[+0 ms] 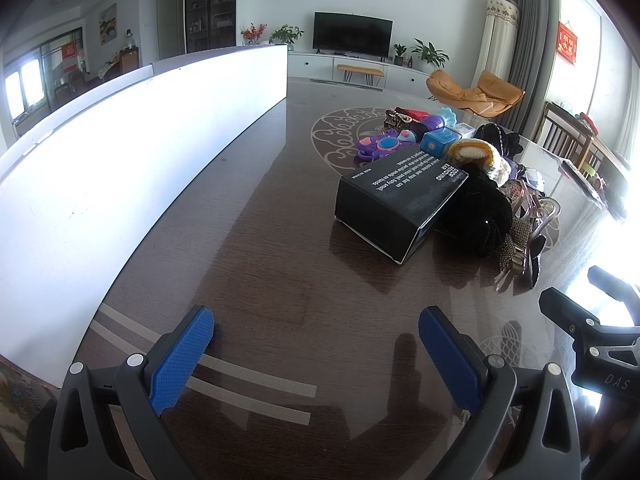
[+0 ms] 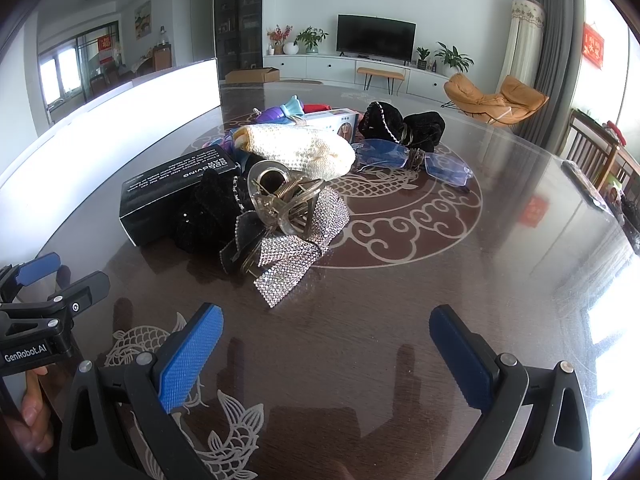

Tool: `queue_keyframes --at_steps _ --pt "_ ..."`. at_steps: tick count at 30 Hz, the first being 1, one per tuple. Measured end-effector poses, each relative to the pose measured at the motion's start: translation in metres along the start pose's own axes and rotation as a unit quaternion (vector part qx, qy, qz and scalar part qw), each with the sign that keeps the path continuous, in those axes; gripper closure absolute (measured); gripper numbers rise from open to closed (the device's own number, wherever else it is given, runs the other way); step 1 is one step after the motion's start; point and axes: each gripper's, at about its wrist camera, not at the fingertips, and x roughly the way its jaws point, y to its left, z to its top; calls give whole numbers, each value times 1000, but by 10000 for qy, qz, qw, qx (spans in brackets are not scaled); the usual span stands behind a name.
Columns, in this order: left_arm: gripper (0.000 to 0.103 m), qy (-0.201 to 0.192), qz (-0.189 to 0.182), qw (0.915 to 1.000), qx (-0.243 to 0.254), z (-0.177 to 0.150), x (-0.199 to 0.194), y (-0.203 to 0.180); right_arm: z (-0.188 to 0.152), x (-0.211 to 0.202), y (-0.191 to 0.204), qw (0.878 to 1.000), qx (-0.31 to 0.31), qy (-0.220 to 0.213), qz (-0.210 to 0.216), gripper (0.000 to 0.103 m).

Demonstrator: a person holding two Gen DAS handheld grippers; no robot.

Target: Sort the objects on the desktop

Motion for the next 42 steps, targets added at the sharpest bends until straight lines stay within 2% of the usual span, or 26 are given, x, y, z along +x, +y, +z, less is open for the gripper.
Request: queue_keyframes --at_steps 42 --pt "0 0 11 10000 3 0 -1 0 0 3 2 9999 -30 154 -19 0"
